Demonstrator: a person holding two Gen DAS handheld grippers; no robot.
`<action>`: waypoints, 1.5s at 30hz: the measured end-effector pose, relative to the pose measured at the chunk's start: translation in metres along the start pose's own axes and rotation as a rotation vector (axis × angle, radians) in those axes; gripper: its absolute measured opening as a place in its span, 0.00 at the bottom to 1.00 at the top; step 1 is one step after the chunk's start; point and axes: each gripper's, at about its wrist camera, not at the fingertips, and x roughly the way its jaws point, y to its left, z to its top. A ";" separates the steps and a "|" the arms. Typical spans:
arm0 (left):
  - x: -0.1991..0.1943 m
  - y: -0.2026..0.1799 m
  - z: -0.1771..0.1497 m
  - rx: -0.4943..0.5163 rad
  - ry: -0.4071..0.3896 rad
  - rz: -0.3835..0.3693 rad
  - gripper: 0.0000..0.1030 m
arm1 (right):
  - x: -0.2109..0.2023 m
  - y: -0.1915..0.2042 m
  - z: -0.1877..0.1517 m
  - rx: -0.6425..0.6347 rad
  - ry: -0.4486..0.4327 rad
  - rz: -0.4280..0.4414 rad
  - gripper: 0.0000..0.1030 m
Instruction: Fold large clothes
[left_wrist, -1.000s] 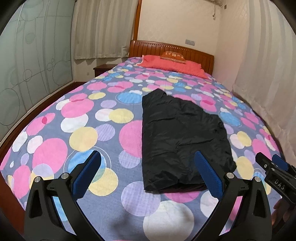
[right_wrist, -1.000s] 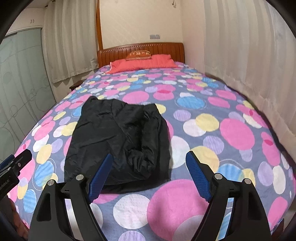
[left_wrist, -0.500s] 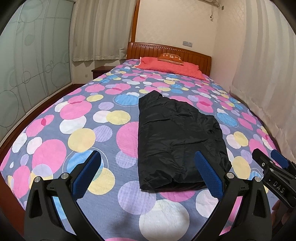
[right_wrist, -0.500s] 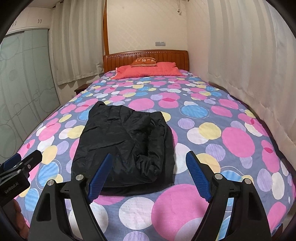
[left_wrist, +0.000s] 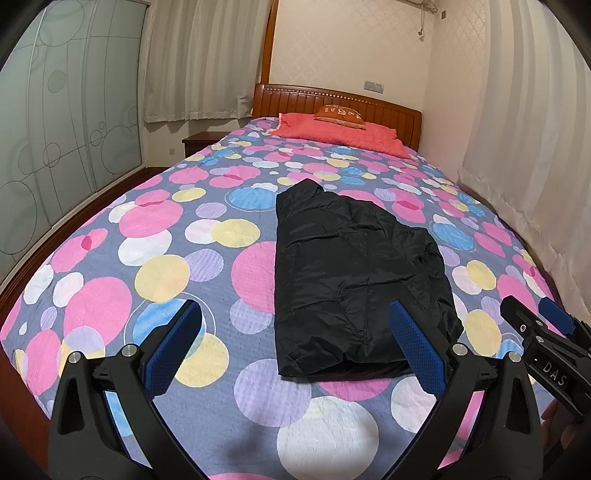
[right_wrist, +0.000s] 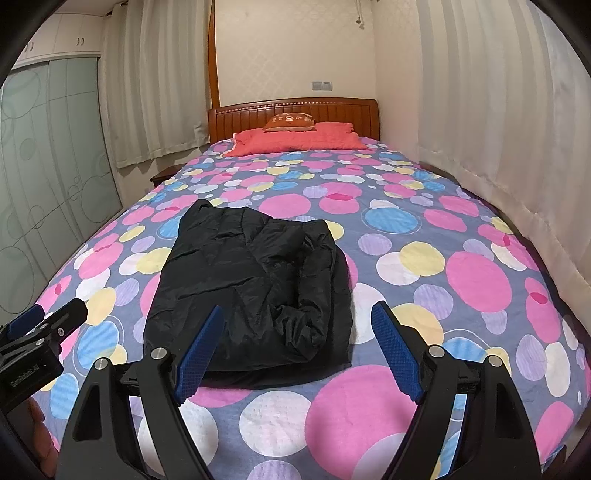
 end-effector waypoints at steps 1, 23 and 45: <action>0.000 0.000 0.000 0.002 -0.001 0.001 0.98 | 0.000 0.001 0.000 0.000 -0.001 0.000 0.78; 0.001 -0.001 -0.001 0.003 -0.002 -0.002 0.98 | 0.000 0.002 -0.001 0.000 0.001 0.002 0.78; -0.002 -0.008 -0.001 0.039 -0.056 0.013 0.98 | 0.000 0.006 -0.002 0.000 0.004 0.004 0.78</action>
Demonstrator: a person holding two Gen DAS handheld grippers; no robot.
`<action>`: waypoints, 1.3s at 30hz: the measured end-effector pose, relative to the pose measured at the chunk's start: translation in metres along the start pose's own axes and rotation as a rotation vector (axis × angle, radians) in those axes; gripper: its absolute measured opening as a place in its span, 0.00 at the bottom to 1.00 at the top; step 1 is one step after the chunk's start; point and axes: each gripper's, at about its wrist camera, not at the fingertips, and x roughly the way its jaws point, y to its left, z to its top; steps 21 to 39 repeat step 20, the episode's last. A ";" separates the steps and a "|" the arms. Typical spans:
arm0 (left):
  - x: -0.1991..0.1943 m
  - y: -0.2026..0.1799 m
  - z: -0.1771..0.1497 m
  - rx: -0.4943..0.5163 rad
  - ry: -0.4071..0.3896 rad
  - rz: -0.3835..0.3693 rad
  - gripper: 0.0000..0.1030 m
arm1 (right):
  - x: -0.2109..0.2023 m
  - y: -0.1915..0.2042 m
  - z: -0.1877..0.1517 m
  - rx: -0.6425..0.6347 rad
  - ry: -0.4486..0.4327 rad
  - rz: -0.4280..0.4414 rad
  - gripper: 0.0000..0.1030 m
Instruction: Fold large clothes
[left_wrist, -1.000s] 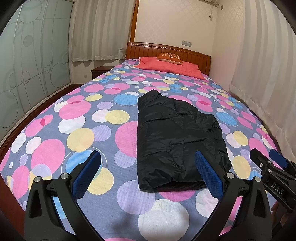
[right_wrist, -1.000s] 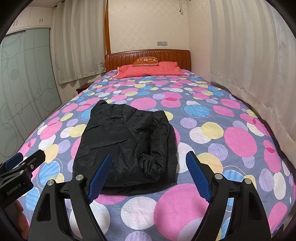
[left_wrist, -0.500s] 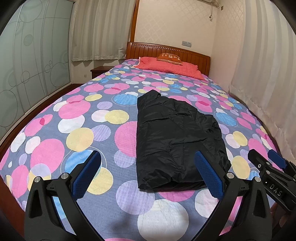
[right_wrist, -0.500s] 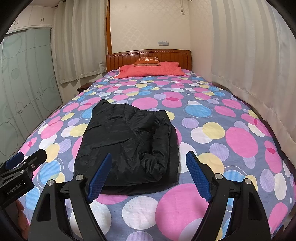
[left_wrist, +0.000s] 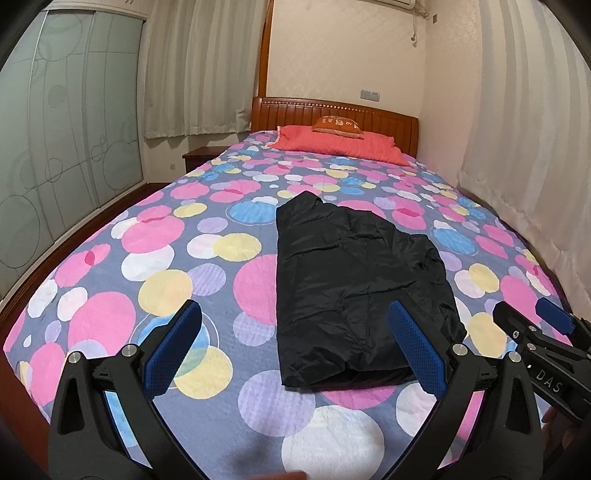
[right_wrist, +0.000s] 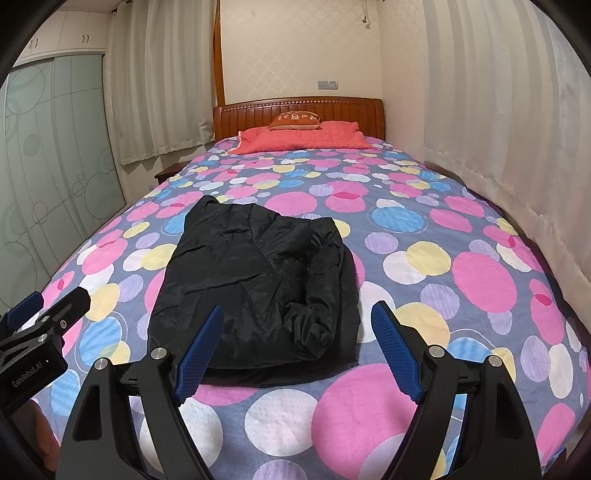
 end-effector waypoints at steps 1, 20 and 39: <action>0.001 0.000 0.000 -0.002 0.002 -0.008 0.98 | 0.000 0.001 0.000 -0.001 0.002 0.000 0.78; 0.086 0.056 -0.010 -0.118 0.148 0.068 0.98 | 0.048 -0.052 -0.006 0.078 0.060 -0.052 0.78; 0.086 0.056 -0.010 -0.118 0.148 0.068 0.98 | 0.048 -0.052 -0.006 0.078 0.060 -0.052 0.78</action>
